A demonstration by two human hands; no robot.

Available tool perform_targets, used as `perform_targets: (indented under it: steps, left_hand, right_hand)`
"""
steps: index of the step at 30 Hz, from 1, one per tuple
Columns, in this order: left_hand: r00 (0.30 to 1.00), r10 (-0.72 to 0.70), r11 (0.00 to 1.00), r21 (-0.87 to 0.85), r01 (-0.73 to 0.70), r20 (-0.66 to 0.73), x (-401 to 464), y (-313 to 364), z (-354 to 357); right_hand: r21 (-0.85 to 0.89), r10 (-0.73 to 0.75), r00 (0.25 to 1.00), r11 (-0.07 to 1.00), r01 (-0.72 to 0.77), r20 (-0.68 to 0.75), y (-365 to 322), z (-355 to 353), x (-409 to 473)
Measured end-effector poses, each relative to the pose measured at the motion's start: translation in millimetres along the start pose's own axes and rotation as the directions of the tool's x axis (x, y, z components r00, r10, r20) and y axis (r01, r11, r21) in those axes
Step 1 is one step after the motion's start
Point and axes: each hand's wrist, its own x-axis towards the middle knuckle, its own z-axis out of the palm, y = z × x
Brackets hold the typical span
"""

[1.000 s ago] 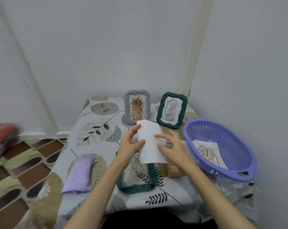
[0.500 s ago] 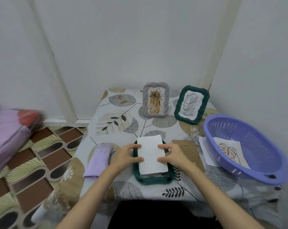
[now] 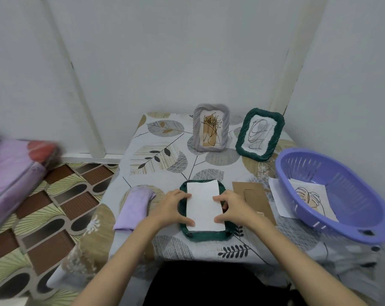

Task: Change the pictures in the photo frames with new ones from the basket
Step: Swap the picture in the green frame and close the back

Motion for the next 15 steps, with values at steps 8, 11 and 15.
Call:
perform_targets:
  steps: [8,11,15]
  left_hand:
    - [1.000,-0.007,1.000,-0.019,0.006,-0.007,0.2,1.4,-2.0]
    - [0.999,-0.026,0.999,-0.048,0.024,-0.045,0.1,1.9,-2.3]
    - [0.997,-0.062,0.994,-0.088,0.058,-0.043,0.1,2.3,-2.1]
  right_hand:
    - [0.033,0.003,1.000,0.999,-0.004,0.018,3.5,-3.0,-1.5]
    - [0.076,0.010,1.000,0.997,-0.010,0.004,5.3,-3.5,0.0]
    - [0.092,0.008,1.000,0.996,-0.008,0.003,7.7,-3.7,2.0]
